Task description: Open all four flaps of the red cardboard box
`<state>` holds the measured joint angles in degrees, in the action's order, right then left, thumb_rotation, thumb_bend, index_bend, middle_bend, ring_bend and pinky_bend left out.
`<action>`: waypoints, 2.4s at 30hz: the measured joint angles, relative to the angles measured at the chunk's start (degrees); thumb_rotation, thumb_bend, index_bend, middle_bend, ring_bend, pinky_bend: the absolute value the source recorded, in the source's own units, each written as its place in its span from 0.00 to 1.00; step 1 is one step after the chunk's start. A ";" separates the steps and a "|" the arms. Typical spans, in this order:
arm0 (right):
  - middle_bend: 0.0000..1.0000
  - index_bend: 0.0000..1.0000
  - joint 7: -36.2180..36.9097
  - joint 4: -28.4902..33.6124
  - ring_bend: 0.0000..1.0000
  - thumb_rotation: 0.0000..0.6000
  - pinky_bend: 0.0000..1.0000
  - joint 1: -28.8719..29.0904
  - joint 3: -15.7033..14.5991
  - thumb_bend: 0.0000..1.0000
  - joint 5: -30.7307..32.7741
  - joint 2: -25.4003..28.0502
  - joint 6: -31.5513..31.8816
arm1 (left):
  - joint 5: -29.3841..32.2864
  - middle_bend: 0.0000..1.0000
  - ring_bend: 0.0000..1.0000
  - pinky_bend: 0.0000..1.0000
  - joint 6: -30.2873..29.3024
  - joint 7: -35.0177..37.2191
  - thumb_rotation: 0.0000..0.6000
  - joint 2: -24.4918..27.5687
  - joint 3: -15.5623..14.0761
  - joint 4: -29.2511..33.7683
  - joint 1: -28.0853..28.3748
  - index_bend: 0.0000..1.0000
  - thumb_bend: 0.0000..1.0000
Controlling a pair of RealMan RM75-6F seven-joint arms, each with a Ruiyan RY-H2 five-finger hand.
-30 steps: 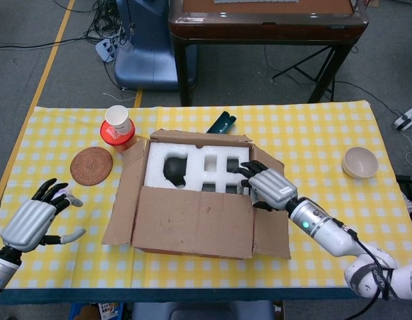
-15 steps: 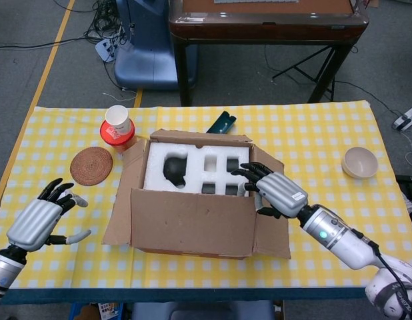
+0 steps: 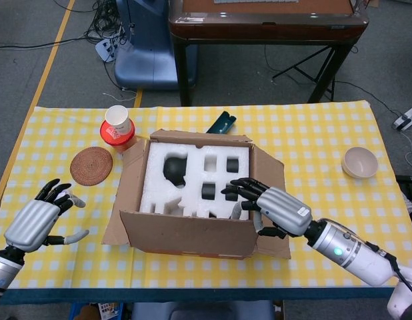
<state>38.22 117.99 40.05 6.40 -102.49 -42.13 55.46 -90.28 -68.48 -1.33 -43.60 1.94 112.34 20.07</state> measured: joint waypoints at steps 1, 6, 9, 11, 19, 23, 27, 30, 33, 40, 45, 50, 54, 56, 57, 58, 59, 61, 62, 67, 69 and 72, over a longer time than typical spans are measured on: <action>0.13 0.43 0.41 0.17 0.00 0.88 0.00 0.07 -0.22 1.00 -0.60 0.14 0.20 | -0.02 0.34 0.12 0.00 0.00 0.01 0.08 0.01 -0.01 -0.03 -0.01 0.42 0.10; 0.13 0.43 2.64 1.30 0.00 0.88 0.00 0.44 -1.17 1.00 -3.14 0.92 1.34 | -0.04 0.34 0.12 0.00 -0.07 0.30 0.07 0.03 -0.03 -0.32 -0.05 0.43 0.10; 0.13 0.43 3.91 1.86 0.00 0.88 0.00 0.68 -1.68 1.00 -4.80 1.57 2.25 | -0.05 0.34 0.12 0.00 -0.06 0.38 0.08 0.02 -0.02 -0.46 -0.03 0.43 0.10; 0.13 0.43 4.77 2.22 0.00 0.88 0.00 0.86 -2.04 1.00 -5.67 2.05 2.68 | -0.10 0.34 0.12 0.00 -0.06 0.41 0.08 0.07 -0.04 -0.49 -0.04 0.43 0.10; 0.13 0.43 6.76 2.82 0.00 0.88 0.00 1.52 -3.04 1.00 -7.58 2.94 3.78 | -0.24 0.34 0.12 0.00 -0.25 0.39 0.08 0.33 -0.02 -0.39 -0.10 0.43 0.10; 0.13 0.43 7.96 3.22 0.00 0.88 0.00 2.11 -3.87 1.00 -9.06 3.05 3.61 | -0.22 0.34 0.12 0.00 -0.31 0.31 0.07 0.49 -0.03 -0.29 -0.16 0.43 0.10; 0.13 0.43 9.15 3.68 0.00 0.88 0.00 2.67 -5.01 1.00 -10.95 3.25 3.33 | -0.20 0.34 0.12 0.00 -0.24 0.15 0.08 0.49 -0.03 -0.27 -0.14 0.43 0.10; 0.13 0.43 10.06 3.98 0.00 0.88 0.00 3.04 -6.15 1.00 -12.30 3.57 3.05 | -0.13 0.34 0.12 0.00 -0.25 0.11 0.08 0.38 0.04 -0.38 -0.10 0.43 0.10; 0.13 0.43 10.80 4.07 0.00 0.88 0.00 3.36 -7.12 1.00 -13.12 3.81 2.83 | -0.01 0.34 0.12 0.00 -0.34 0.31 0.08 0.33 0.16 -0.49 -0.08 0.43 0.10; 0.13 0.43 13.86 3.92 0.00 0.88 0.00 4.42 -8.81 1.00 -14.65 4.04 2.50 | 0.13 0.34 0.12 0.00 -0.45 0.61 0.07 0.31 0.21 -0.68 -0.14 0.43 0.10; 0.13 0.43 14.49 3.46 0.00 0.88 0.00 4.53 -9.10 1.00 -14.81 4.53 4.36 | 0.15 0.34 0.12 0.00 -0.44 0.61 0.08 0.37 0.16 -0.77 -0.19 0.43 0.10; 0.13 0.43 11.56 2.61 0.00 0.88 0.00 3.85 -8.53 1.00 -12.11 4.80 4.94 | 0.16 0.34 0.12 0.00 -0.41 0.65 0.08 0.26 0.16 -0.89 -0.19 0.43 0.10; 0.13 0.42 7.13 1.86 0.00 0.88 0.00 3.15 -7.82 1.00 -8.57 4.47 4.15 | 0.32 0.34 0.12 0.00 -0.29 0.72 0.08 -0.07 0.18 -1.19 -0.14 0.43 0.10; 0.13 0.39 3.96 1.36 0.00 0.88 0.00 2.70 -7.35 1.00 -6.42 4.12 3.54 | 0.46 0.34 0.12 0.00 -0.24 0.79 0.08 -0.26 0.22 -1.42 -0.10 0.43 0.10; 0.13 0.37 2.43 1.13 0.00 0.90 0.00 2.49 -7.13 1.00 -5.35 3.94 3.24 | 0.53 0.34 0.12 0.00 -0.22 0.83 0.08 -0.34 0.24 -1.53 -0.09 0.43 0.10; 0.13 0.34 0.79 0.87 0.00 0.94 0.00 2.24 -6.91 1.00 -4.18 3.73 2.94 | 0.62 0.34 0.12 0.00 -0.23 0.87 0.07 -0.44 0.27 -1.65 -0.08 0.43 0.10; 0.13 0.31 -1.58 0.51 0.00 0.97 0.00 1.86 -6.62 1.00 -2.48 3.42 2.58 | 0.74 0.34 0.12 0.00 -0.24 0.91 0.08 -0.55 0.29 -1.81 -0.09 0.43 0.10; 0.13 0.27 -5.37 -0.08 0.00 1.00 0.00 1.12 -6.18 1.00 0.14 2.87 2.27 | 1.03 0.34 0.12 0.00 -0.33 1.08 0.07 -0.73 0.34 -2.15 -0.16 0.43 0.10; 0.13 0.25 -8.10 -0.51 0.00 1.00 0.00 0.46 -5.91 0.99 1.77 2.41 2.32 | 1.29 0.34 0.12 0.00 -0.47 1.34 0.08 -0.87 0.38 -2.48 -0.25 0.43 0.10; 0.13 0.18 -20.61 -2.46 0.00 1.00 0.00 -3.30 -5.06 0.74 8.07 -0.36 4.63 | 2.94 0.34 0.12 0.00 -1.00 1.61 0.30 -1.34 0.64 -3.51 -0.71 0.42 0.10; 0.13 0.17 -25.99 -3.47 0.00 1.00 0.00 -5.63 -4.91 0.69 10.79 -2.11 6.52 | 4.03 0.34 0.12 0.00 -1.23 1.42 0.40 -1.72 0.79 -3.80 -0.97 0.42 0.10; 0.12 0.14 -31.78 -5.44 0.00 1.00 0.00 -9.52 -4.94 0.63 13.69 -4.73 10.18 | 5.43 0.34 0.12 0.00 -1.68 1.14 0.70 -2.27 1.01 -4.32 -1.41 0.41 0.10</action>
<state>6.44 112.55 30.54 1.47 -88.80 -46.86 65.64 -84.85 -70.16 -0.19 -45.87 2.95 108.02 18.66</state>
